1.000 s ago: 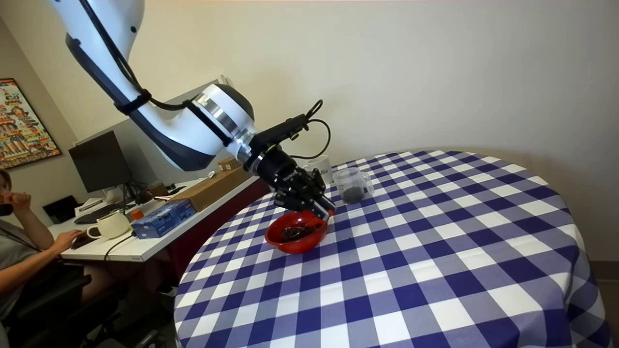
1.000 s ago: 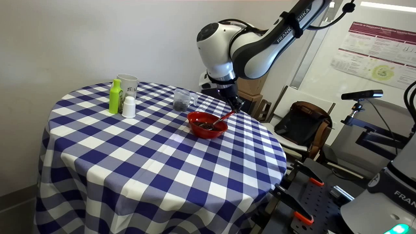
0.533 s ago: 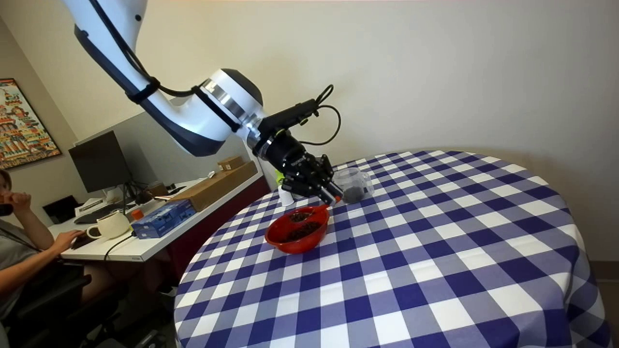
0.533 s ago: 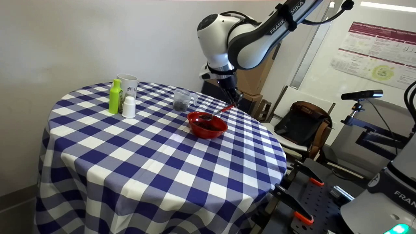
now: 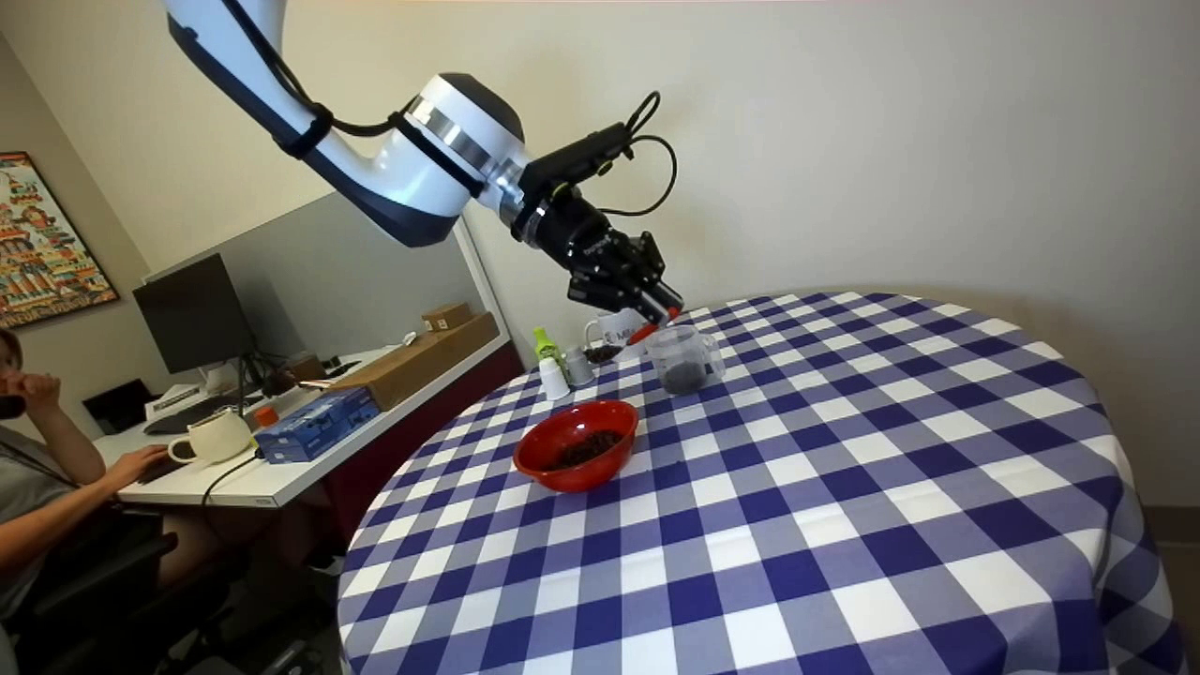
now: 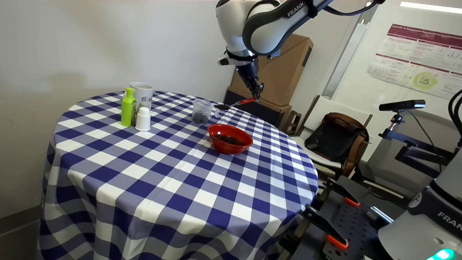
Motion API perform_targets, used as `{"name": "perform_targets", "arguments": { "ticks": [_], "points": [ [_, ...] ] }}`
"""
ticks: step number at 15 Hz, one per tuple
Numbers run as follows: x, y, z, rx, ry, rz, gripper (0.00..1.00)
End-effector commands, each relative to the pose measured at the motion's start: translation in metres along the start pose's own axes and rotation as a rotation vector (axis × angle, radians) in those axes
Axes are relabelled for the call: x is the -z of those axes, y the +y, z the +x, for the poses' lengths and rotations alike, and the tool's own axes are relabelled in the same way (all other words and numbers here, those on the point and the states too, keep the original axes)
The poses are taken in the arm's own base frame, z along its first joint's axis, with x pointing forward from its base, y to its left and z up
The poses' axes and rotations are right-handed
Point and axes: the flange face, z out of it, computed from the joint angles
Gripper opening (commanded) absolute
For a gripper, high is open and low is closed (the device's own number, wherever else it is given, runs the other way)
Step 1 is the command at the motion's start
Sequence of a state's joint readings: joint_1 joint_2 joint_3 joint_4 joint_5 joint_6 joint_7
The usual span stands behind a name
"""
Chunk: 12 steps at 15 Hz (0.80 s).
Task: Use the spoon to scoop up contents in the bowl and pour them in the jug
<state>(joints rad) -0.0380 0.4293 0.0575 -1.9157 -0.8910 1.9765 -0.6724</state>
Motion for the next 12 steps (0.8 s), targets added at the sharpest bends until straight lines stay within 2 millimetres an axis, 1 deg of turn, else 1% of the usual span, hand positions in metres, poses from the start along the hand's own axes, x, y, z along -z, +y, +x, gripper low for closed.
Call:
{"name": "perform_targets", "arguments": {
  "ticks": [1,6,12],
  "points": [
    [0.006,0.030,-0.004,-0.021,-0.008,0.034,0.05],
    [0.003,0.065,-0.002,-0.053,-0.020,0.058,0.05],
    [-0.007,0.107,0.012,-0.061,-0.020,0.099,0.05]
  ]
}}
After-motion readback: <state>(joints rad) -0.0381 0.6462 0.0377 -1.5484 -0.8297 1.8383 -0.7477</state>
